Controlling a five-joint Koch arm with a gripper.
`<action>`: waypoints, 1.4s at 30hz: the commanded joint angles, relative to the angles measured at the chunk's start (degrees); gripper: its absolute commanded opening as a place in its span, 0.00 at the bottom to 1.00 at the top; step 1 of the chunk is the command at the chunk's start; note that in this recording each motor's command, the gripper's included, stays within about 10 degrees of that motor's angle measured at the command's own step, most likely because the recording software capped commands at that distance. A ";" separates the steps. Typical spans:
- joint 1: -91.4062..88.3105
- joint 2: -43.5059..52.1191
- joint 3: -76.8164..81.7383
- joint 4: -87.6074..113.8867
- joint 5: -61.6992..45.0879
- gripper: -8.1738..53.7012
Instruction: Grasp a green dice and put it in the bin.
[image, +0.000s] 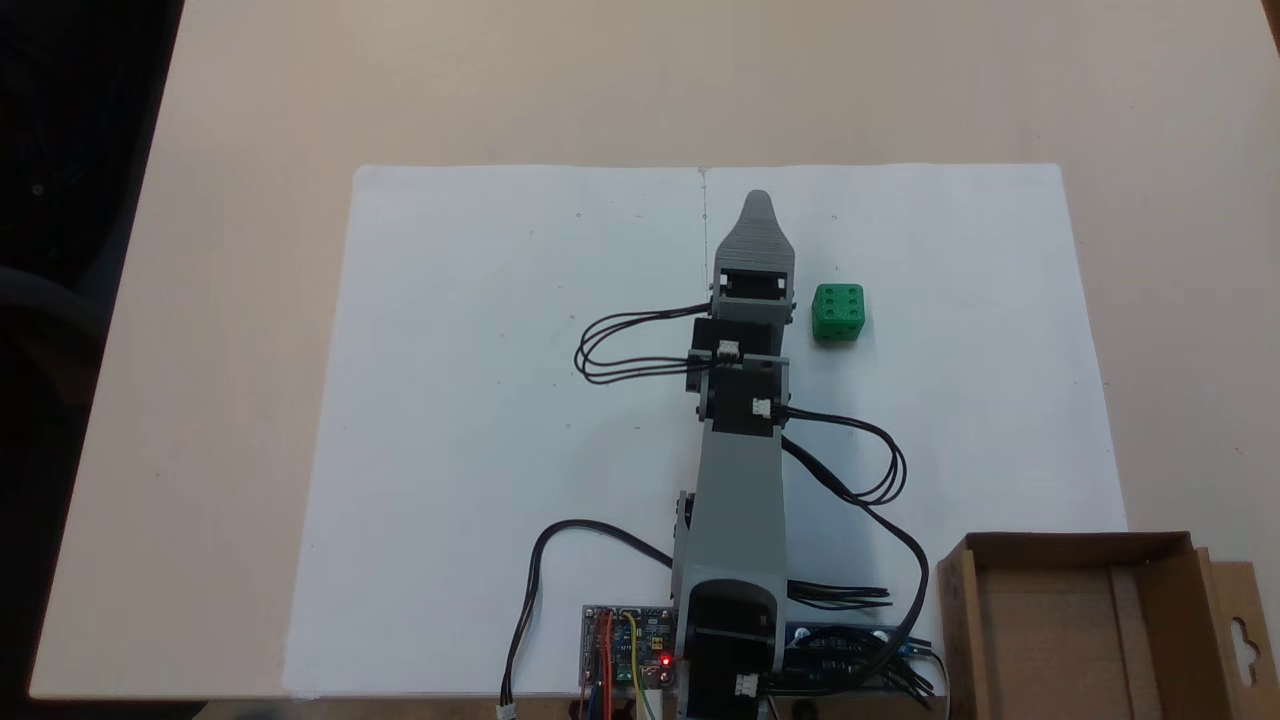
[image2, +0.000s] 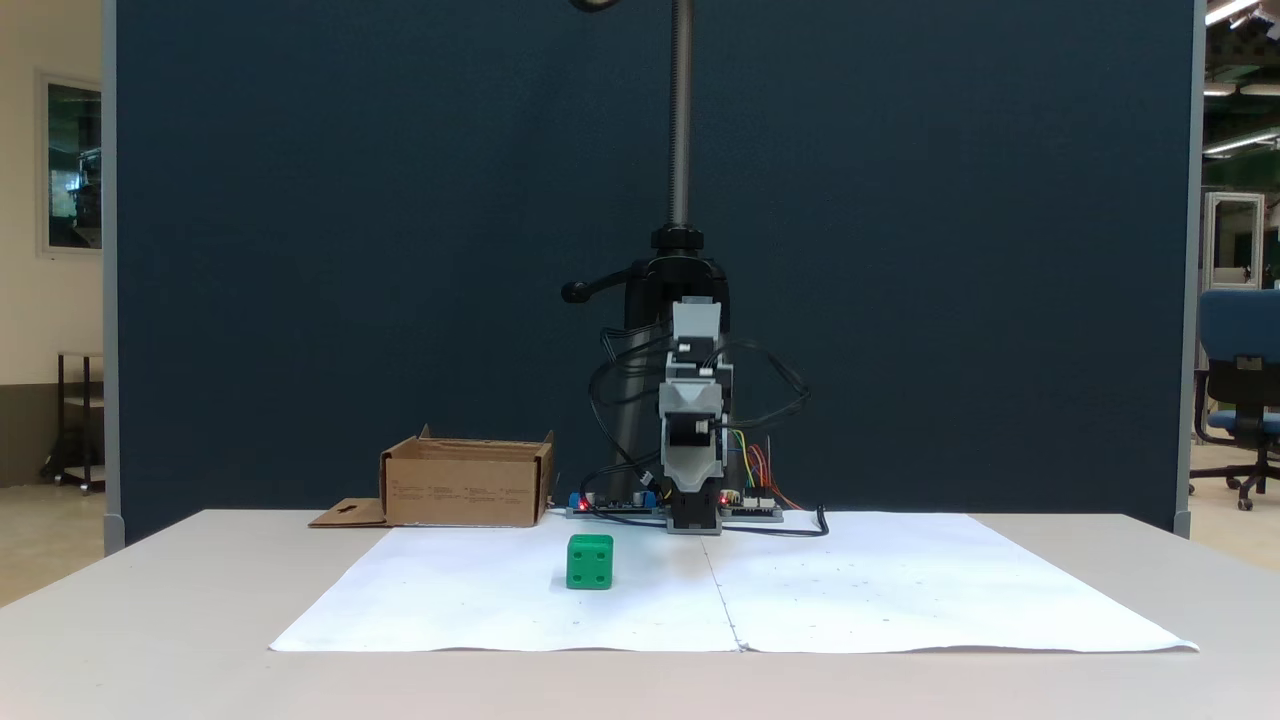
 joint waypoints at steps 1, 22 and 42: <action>1.76 6.59 -7.65 9.21 -2.64 0.83; 17.14 -3.34 -28.92 59.59 -12.74 0.84; 27.33 -16.00 -40.25 54.23 -31.90 0.84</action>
